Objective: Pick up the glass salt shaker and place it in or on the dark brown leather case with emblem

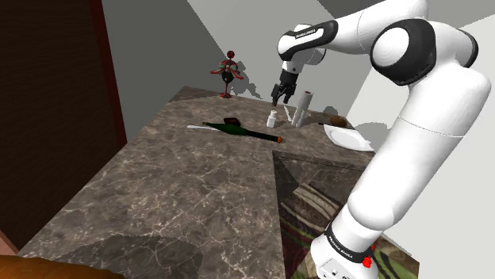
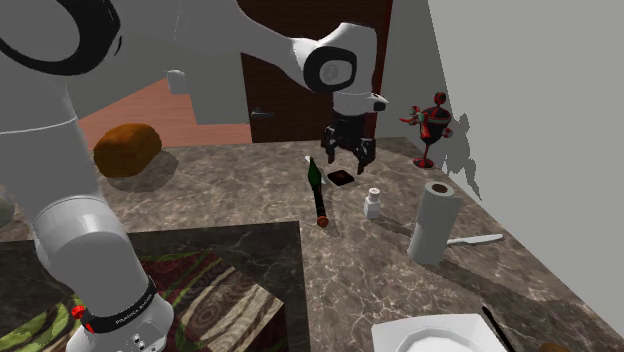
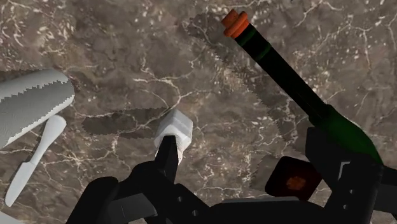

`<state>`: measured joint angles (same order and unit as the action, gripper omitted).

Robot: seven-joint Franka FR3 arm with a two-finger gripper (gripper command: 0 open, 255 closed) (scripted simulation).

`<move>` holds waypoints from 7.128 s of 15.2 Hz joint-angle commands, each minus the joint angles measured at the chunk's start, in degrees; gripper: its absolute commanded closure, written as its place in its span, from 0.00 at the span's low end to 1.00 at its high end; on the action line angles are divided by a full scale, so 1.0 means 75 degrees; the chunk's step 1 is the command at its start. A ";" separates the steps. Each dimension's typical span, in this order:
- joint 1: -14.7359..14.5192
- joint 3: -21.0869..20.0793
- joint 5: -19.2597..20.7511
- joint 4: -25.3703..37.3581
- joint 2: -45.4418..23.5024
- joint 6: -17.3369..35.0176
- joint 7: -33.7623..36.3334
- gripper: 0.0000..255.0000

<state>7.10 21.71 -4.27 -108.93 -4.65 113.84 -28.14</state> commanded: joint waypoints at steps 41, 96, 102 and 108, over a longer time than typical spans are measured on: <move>0.0702 0.0080 -0.0841 0.2258 -0.2442 -0.0162 -0.0748 1.00; -0.0911 -0.0674 -0.0867 0.4673 -0.3822 -0.1071 0.1913 1.00; -0.0911 -0.0674 -0.0867 0.4673 -0.3822 -0.1071 0.1913 1.00; -0.0911 -0.0674 -0.0867 0.4673 -0.3822 -0.1071 0.1913 0.00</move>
<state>0.27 16.65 -10.77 -73.88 -33.31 105.81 -13.79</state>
